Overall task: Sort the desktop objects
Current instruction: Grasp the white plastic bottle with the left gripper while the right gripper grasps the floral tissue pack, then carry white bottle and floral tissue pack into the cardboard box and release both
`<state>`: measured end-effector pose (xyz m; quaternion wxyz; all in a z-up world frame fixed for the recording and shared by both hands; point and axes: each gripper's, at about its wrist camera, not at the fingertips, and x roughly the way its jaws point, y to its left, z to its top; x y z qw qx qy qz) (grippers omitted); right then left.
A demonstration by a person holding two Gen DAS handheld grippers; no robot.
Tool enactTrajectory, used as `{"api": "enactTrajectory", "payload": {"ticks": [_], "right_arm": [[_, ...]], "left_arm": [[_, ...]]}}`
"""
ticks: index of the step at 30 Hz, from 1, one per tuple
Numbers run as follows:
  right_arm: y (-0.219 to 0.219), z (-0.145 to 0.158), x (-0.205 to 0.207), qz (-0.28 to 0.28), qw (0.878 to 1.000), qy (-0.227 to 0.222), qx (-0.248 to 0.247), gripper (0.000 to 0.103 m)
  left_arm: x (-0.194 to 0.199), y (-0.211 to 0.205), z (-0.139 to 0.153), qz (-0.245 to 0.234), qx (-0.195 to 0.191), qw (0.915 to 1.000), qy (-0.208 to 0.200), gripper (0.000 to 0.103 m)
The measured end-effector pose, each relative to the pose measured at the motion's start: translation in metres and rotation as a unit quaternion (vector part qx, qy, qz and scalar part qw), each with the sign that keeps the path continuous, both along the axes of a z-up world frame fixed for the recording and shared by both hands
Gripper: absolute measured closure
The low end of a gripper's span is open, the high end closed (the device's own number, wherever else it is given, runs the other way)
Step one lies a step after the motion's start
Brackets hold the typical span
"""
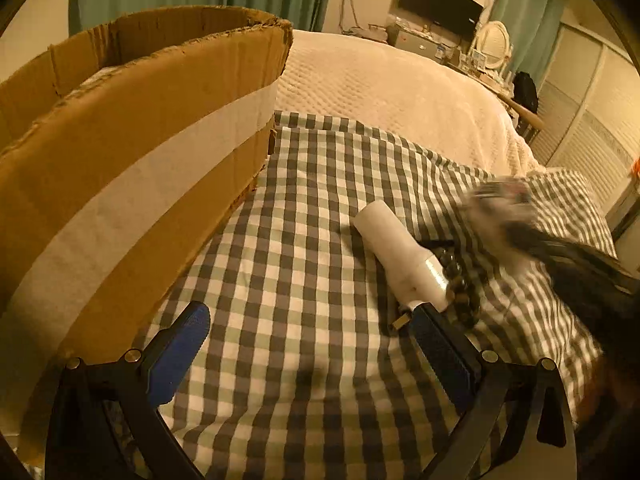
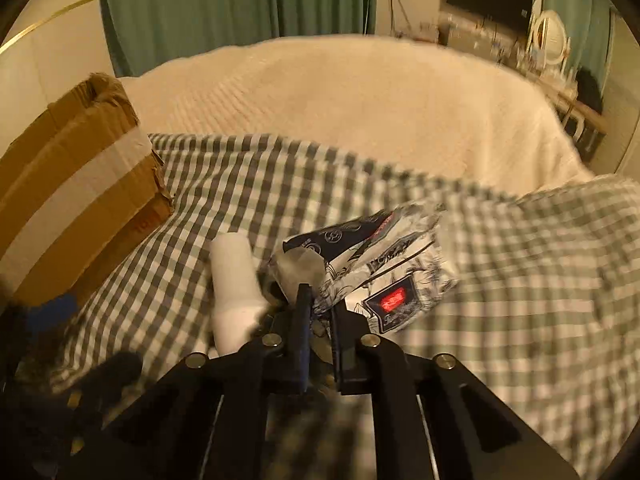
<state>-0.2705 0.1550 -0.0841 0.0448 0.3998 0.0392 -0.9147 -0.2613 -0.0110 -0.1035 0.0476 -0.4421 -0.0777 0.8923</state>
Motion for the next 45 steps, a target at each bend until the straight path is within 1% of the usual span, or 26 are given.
{"api": "enactTrajectory", "payload": {"ticks": [2,4,7,9,10,12,14,15,16,17,19,20,22,23,25,27,29,30,31,33,36,38,41,43,45], "right_arm": [[0.011,0.018,0.014,-0.009,1.0,0.02,0.01,0.097],[0.025,0.031,0.026,-0.017,0.999,0.03,0.0,0.097],[0.045,0.036,0.04,-0.028,0.999,0.035,-0.019,0.097],[0.053,0.032,0.045,-0.036,0.999,0.031,-0.023,0.096],[0.057,0.03,0.046,-0.041,0.998,0.027,-0.028,0.096],[0.066,0.026,0.049,-0.047,0.998,0.018,-0.041,0.096],[0.071,0.026,0.046,-0.053,0.997,0.018,-0.052,0.096],[0.071,0.027,0.046,-0.054,0.997,0.019,-0.055,0.096],[0.073,0.028,0.046,-0.055,0.997,0.02,-0.059,0.096],[0.073,0.028,0.045,-0.055,0.996,0.021,-0.061,0.096],[0.076,0.026,0.046,-0.055,0.996,0.017,-0.064,0.096],[0.076,0.024,0.045,-0.056,0.996,0.015,-0.064,0.096],[0.074,0.021,0.047,-0.055,0.996,0.011,-0.063,0.096],[0.074,0.021,0.048,-0.055,0.997,0.011,-0.061,0.096],[0.072,0.022,0.049,-0.055,0.997,0.012,-0.057,0.096],[0.072,0.023,0.05,-0.056,0.997,0.012,-0.056,0.096],[0.07,0.023,0.051,-0.058,0.997,0.011,-0.054,0.096],[0.069,0.023,0.052,-0.059,0.997,0.011,-0.052,0.096],[0.068,0.023,0.053,-0.06,0.997,0.01,-0.051,0.096],[0.068,0.023,0.054,-0.059,0.997,0.009,-0.049,0.095],[0.067,0.023,0.056,-0.058,0.997,0.01,-0.046,0.095],[0.068,0.022,0.056,-0.059,0.997,0.009,-0.048,0.095],[0.07,0.021,0.055,-0.061,0.997,0.008,-0.052,0.095],[0.071,0.022,0.056,-0.062,0.997,0.01,-0.052,0.095],[0.071,0.024,0.057,-0.063,0.997,0.013,-0.051,0.095]], "left_arm": [[-0.006,0.001,0.001,0.006,0.014,0.9999,-0.002,0.0],[-0.013,0.008,0.004,0.003,0.021,0.9998,-0.003,0.0],[-0.025,0.02,0.006,-0.007,0.002,1.0,-0.004,0.001],[-0.034,0.028,0.003,-0.009,0.0,0.9998,-0.016,0.002],[-0.04,0.031,0.0,-0.008,0.0,0.9997,-0.025,0.004],[-0.054,0.035,-0.009,-0.004,0.004,0.9989,-0.046,0.015],[-0.064,0.038,-0.016,-0.012,0.042,0.9971,-0.063,0.017],[-0.066,0.038,-0.018,-0.015,0.058,0.9959,-0.068,0.02],[-0.068,0.04,-0.02,-0.018,0.07,0.9948,-0.072,0.022],[-0.067,0.04,-0.021,-0.023,0.078,0.9938,-0.075,0.028],[-0.067,0.045,-0.023,-0.038,0.09,0.992,-0.08,0.029],[-0.066,0.049,-0.024,-0.044,0.09,0.9919,-0.079,0.032],[-0.065,0.052,-0.024,-0.059,0.098,0.9909,-0.072,0.059],[-0.063,0.05,-0.023,-0.072,0.112,0.9886,-0.07,0.065],[-0.064,0.054,-0.021,-0.083,0.104,0.9888,-0.068,0.066],[-0.063,0.054,-0.021,-0.087,0.106,0.9882,-0.067,0.066],[-0.064,0.051,-0.022,-0.088,0.127,0.9851,-0.076,0.066],[-0.067,0.051,-0.024,-0.087,0.135,0.9835,-0.083,0.064],[-0.07,0.048,-0.028,-0.084,0.151,0.9803,-0.096,0.062],[-0.072,0.046,-0.035,-0.077,0.172,0.9761,-0.109,0.062],[-0.081,0.053,-0.045,-0.081,0.177,0.9726,-0.126,0.058],[-0.084,0.058,-0.046,-0.083,0.17,0.9742,-0.124,0.059],[-0.076,0.061,-0.036,-0.076,0.136,0.9831,-0.096,0.059],[-0.064,0.051,-0.023,-0.063,0.123,0.9877,-0.074,0.059],[-0.051,0.04,-0.007,-0.051,0.12,0.9899,-0.055,0.059]]}}
